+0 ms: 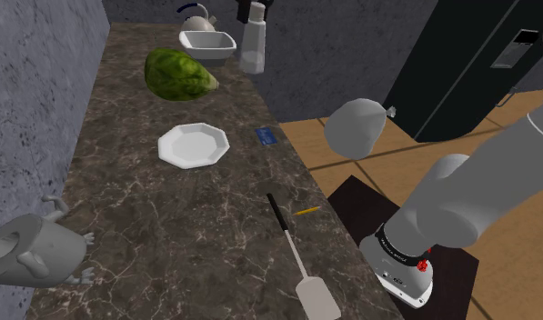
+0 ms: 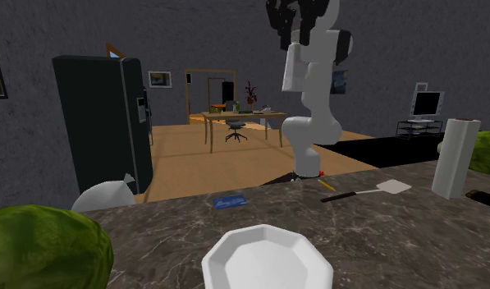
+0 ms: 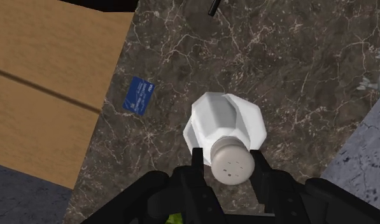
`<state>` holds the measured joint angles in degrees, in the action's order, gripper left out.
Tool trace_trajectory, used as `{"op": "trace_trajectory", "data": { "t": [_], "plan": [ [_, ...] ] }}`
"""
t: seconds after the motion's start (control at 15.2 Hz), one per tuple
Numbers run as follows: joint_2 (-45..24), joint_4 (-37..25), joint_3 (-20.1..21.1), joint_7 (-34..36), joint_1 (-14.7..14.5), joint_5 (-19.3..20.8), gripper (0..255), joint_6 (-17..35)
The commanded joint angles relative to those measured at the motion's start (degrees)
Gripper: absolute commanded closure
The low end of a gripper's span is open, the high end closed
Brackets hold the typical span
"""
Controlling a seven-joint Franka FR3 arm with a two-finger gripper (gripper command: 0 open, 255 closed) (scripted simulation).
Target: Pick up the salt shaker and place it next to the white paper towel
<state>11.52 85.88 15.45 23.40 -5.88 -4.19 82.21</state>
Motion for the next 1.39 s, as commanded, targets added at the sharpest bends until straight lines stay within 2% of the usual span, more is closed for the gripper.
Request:
{"op": "trace_trajectory", "data": {
  "t": [0.0, 0.66, 1.32],
  "plan": [
    [2.63, 2.62, 1.24, 2.23, -0.94, -0.69, 255, 0.2],
    [10.57, 8.34, 8.52, 13.82, -5.22, -4.1, 255, -0.7],
    [12.66, 7.0, 18.56, 27.46, -8.46, -7.01, 255, -2.23]
  ]
}}
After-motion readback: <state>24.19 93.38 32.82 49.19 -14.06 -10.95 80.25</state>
